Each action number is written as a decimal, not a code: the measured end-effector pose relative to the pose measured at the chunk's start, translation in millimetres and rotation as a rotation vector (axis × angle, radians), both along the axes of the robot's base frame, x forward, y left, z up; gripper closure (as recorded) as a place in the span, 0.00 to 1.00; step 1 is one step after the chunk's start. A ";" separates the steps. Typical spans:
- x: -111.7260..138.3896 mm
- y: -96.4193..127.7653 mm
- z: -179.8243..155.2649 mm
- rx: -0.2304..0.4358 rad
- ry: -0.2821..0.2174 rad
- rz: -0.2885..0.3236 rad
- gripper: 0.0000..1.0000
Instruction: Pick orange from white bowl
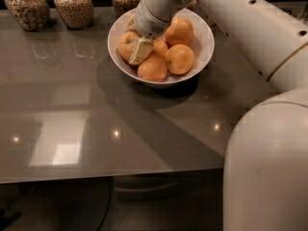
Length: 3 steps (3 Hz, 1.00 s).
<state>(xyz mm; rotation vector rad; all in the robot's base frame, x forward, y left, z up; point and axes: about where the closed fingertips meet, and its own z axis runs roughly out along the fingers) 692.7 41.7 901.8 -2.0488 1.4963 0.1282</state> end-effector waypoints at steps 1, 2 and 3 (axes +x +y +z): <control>0.0 0.4 0.0 0.000 0.000 0.000 0.90; 0.0 -2.3 1.3 -0.011 -0.012 -0.003 1.00; -8.3 -10.7 23.5 0.052 -0.071 0.019 1.00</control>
Offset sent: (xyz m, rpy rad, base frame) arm 0.0000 -0.0268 0.0111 -0.0496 -0.0625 -0.0224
